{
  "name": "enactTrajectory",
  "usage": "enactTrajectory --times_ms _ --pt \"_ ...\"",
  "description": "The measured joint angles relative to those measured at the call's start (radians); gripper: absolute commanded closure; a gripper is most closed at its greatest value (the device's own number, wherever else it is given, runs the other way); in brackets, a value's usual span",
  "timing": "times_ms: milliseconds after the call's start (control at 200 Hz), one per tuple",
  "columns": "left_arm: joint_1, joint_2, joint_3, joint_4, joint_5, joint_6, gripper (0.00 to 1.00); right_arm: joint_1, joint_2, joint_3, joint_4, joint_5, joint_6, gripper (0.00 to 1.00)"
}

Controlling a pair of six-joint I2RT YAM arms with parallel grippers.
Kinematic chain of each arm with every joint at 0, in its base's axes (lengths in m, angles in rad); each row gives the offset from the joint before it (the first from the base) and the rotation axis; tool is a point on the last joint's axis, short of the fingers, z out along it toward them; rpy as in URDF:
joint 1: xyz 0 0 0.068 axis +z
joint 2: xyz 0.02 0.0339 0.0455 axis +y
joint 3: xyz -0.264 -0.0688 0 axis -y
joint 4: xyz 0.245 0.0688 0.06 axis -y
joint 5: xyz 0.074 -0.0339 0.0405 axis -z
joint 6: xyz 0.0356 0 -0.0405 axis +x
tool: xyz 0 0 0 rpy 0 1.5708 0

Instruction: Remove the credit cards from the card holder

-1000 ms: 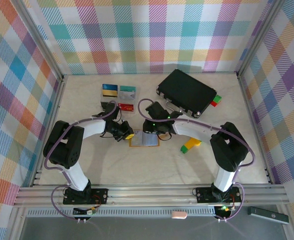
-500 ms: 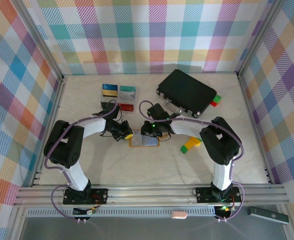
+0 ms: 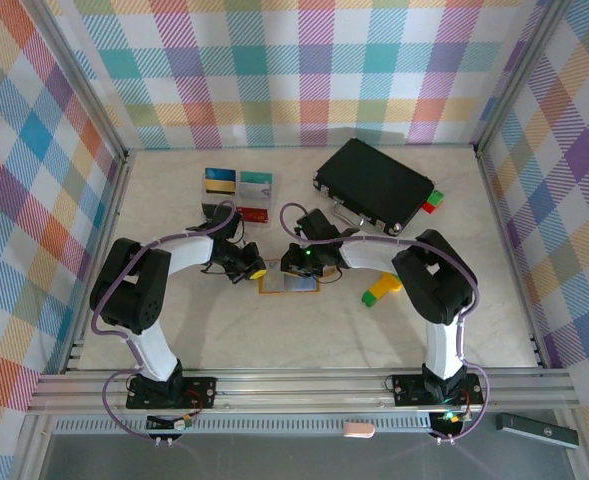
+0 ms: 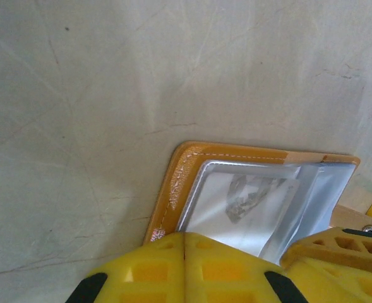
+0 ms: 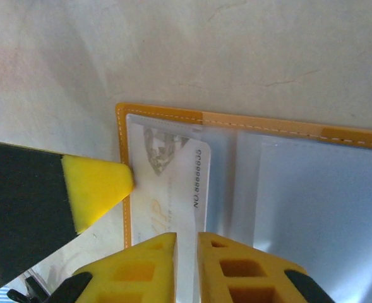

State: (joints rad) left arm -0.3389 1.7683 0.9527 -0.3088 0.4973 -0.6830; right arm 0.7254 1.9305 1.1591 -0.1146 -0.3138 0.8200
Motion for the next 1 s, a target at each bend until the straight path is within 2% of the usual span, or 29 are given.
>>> enactTrajectory --times_ms 1000 --pt "0.000 0.000 -0.008 0.022 -0.002 0.003 0.96 -0.006 0.032 0.000 0.021 -0.036 0.019 0.90"
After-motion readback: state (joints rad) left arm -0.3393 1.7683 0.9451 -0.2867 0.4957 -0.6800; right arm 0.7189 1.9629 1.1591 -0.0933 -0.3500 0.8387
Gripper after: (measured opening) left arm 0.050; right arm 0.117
